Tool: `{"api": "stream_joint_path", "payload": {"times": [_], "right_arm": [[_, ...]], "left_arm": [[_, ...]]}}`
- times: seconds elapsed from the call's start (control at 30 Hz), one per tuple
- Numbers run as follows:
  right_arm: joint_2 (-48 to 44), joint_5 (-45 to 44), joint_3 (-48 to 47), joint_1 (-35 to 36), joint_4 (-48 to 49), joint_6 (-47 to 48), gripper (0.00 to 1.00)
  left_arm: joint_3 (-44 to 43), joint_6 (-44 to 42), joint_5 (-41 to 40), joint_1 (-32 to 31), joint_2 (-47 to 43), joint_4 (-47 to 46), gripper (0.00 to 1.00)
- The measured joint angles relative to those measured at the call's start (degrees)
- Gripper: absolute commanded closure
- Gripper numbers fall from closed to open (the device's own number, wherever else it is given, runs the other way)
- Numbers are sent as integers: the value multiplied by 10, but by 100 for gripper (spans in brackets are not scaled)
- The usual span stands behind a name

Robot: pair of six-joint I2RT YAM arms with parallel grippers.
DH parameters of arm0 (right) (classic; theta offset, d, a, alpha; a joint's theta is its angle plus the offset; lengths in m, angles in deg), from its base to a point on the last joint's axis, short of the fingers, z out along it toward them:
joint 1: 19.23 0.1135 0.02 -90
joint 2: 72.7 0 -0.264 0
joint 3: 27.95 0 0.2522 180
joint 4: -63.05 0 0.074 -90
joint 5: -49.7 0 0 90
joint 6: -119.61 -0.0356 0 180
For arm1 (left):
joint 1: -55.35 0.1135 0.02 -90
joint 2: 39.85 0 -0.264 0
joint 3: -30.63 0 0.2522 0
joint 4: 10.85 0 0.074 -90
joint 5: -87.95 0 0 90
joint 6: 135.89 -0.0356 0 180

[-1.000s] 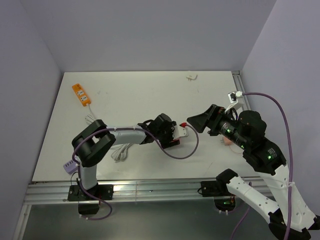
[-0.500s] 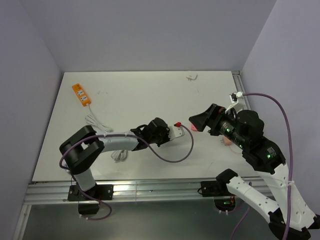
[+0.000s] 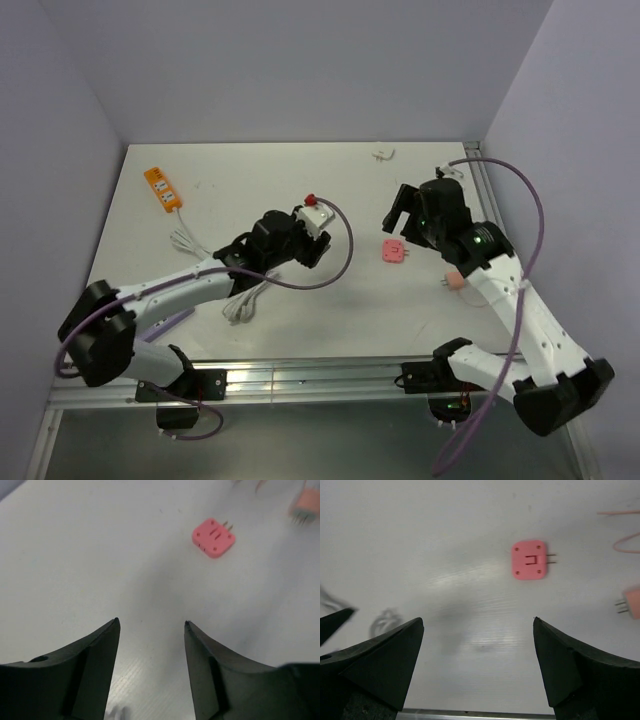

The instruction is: Insert the plug

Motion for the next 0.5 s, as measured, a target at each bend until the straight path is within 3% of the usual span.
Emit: {"api": "stream_joint_path", "payload": {"times": [0.27, 0.5], "right_arm": [[210, -37, -53, -7, -20, 59, 3], [331, -30, -86, -14, -14, 91, 0]], "left_arm": [[1, 142, -57, -2, -137, 70, 36], [19, 217, -41, 0, -201, 124, 35]]}}
